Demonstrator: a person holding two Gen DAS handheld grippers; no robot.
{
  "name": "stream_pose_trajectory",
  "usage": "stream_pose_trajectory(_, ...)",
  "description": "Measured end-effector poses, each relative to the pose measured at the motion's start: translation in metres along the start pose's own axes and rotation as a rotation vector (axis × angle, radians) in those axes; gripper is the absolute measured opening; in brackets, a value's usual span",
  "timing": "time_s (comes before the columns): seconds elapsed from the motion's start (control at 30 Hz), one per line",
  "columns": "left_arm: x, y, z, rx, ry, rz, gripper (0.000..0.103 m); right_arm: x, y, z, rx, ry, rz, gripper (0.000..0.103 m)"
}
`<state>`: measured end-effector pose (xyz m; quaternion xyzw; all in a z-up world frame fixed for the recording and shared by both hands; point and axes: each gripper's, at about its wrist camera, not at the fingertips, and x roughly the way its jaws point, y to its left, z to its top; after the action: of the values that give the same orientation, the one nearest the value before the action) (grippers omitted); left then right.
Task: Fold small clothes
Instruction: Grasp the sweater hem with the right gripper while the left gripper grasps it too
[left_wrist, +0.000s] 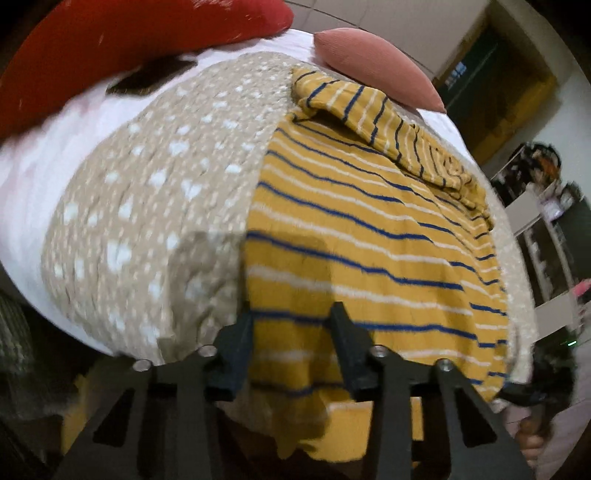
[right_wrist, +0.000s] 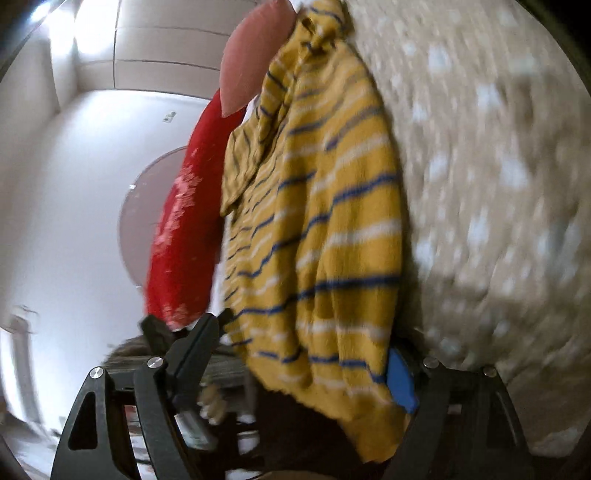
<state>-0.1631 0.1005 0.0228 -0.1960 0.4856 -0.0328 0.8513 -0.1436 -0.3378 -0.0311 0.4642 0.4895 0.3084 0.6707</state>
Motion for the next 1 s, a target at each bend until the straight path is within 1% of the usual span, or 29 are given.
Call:
stream_pose_trajectory(0.1, -0.001, 0.007, -0.009, -0.041, 0.017, -0.059, 0.037, 0.009, -0.012, -0.014, 0.05, 0.05, 0.055, 0.086)
stream_pose_trajectory(0.17, 0.0, 0.01, -0.015, -0.058, 0.023, -0.09, 0.037, 0.016, -0.018, -0.02, 0.074, 0.069, 0.076, 0.086)
stream_pose_trajectory(0.23, 0.001, 0.012, -0.019, -0.079, 0.025, -0.117, 0.037, 0.023, -0.021, -0.026, 0.089, 0.087, 0.078, 0.086)
stream_pose_trajectory(0.3, 0.002, 0.012, -0.024, -0.094, 0.021, -0.144, 0.045, 0.03, -0.021, -0.031, 0.081, 0.099, 0.056, 0.086)
stream_pose_trajectory(0.4, 0.006, 0.011, -0.031, -0.104, 0.031, -0.173, 0.054, 0.037, -0.012, -0.03, 0.034, 0.101, -0.007, 0.084)
stream_pose_trajectory(0.47, 0.01, 0.008, -0.036, -0.107, 0.055, -0.183, 0.056, 0.044, -0.003, -0.03, -0.01, 0.103, -0.055, 0.082)
stream_pose_trajectory(0.57, 0.02, 0.006, -0.047, -0.113, 0.099, -0.187, 0.056, 0.049, 0.006, -0.035, -0.064, 0.105, -0.122, 0.074)
stream_pose_trajectory(0.6, 0.021, 0.007, -0.05, -0.121, 0.105, -0.185, 0.047, 0.051, 0.008, -0.036, -0.073, 0.105, -0.141, 0.069)
stream_pose_trajectory(0.63, 0.022, 0.008, -0.051, -0.139, 0.126, -0.177, 0.04, 0.05, 0.008, -0.037, -0.078, 0.104, -0.155, 0.062)
stream_pose_trajectory(0.67, 0.023, 0.011, -0.051, -0.159, 0.134, -0.179, 0.031, 0.052, 0.008, -0.037, -0.083, 0.105, -0.168, 0.058)
stream_pose_trajectory(0.7, 0.021, 0.014, -0.051, -0.184, 0.136, -0.184, 0.021, 0.053, 0.009, -0.037, -0.086, 0.104, -0.181, 0.049)
stream_pose_trajectory(0.73, 0.018, 0.016, -0.051, -0.199, 0.133, -0.183, 0.016, 0.05, 0.008, -0.037, -0.088, 0.103, -0.191, 0.035)
stream_pose_trajectory(0.77, 0.013, 0.017, -0.051, -0.205, 0.128, -0.188, 0.012, 0.046, 0.006, -0.038, -0.089, 0.103, -0.196, 0.027)
stream_pose_trajectory(0.8, 0.007, 0.017, -0.052, -0.209, 0.118, -0.197, 0.011, 0.04, 0.003, -0.038, -0.091, 0.105, -0.192, 0.014)
stream_pose_trajectory(0.9, -0.019, 0.008, -0.053, -0.187, 0.065, -0.204, 0.011, 0.03, 0.011, -0.04, -0.117, 0.089, -0.176, 0.012)
stream_pose_trajectory(1.0, -0.036, 0.0, -0.05, -0.181, 0.038, -0.226, 0.011, 0.014, 0.02, -0.046, -0.15, 0.071, -0.154, 0.007)
